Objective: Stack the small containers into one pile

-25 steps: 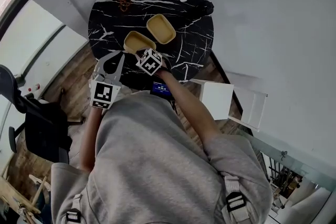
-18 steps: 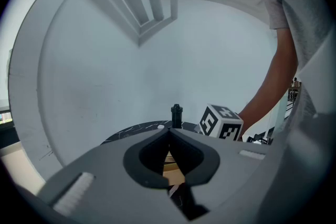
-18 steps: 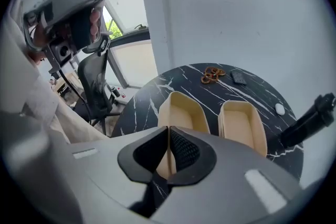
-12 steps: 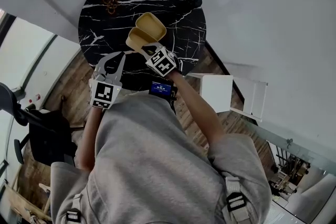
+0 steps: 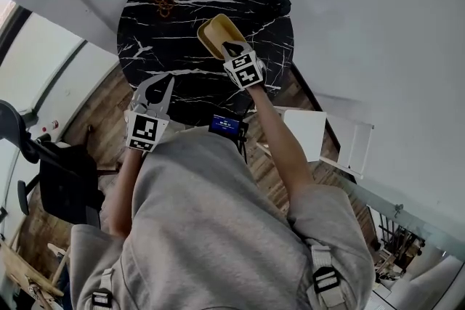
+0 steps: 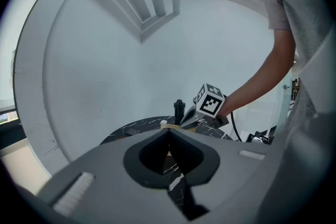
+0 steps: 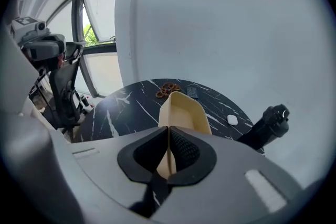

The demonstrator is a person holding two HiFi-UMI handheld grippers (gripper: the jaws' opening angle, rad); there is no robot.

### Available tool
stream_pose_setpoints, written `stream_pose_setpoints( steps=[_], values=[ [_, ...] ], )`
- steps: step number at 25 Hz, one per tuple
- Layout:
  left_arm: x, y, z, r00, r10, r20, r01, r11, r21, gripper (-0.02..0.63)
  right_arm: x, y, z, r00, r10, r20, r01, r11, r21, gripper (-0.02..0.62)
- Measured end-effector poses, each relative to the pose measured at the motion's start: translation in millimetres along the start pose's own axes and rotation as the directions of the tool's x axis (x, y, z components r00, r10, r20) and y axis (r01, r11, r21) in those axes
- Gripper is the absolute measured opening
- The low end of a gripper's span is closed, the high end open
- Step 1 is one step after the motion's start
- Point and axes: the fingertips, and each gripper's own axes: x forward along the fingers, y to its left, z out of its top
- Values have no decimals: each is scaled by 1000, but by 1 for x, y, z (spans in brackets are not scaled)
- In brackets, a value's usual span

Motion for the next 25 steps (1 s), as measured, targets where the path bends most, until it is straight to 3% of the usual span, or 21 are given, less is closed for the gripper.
stream_pose_setpoints(
  steps=[7, 13, 15, 18, 20, 21, 22, 25],
  values=[
    [-3, 3, -2, 1000, 12, -16, -12, 1000, -3, 0, 43, 7, -17, 991, -33, -128, 21, 995, -94, 29],
    [-5, 6, -5, 999, 24, -31, -24, 1000, -2, 0, 67, 22, -34, 983, -21, -181, 3, 995, -97, 33],
    [-6, 8, -6, 999, 26, -36, -26, 1000, -3, 0, 74, 29, -40, 980, 12, -201, -31, 995, -93, 38],
    [-5, 8, -8, 999, 24, -44, -25, 1000, -1, 0, 81, 41, -50, 972, 65, -225, -91, 990, -106, 128],
    [-5, 7, -9, 999, 21, -48, -21, 1000, 1, 0, 82, 43, -54, 971, 54, -232, -87, 987, -134, 103],
    [-4, 7, -9, 999, 19, -49, -19, 1000, 2, 0, 83, 43, -55, 972, 48, -232, -83, 986, -144, 39],
    [-3, 7, -9, 999, 17, -48, -17, 1000, 3, 0, 83, 45, -54, 971, 57, -231, -93, 985, -147, 38],
    [-2, 8, -12, 999, 11, -50, -11, 1000, 3, 0, 76, 78, -51, 946, 219, -237, -257, 956, -141, 40]
  ],
)
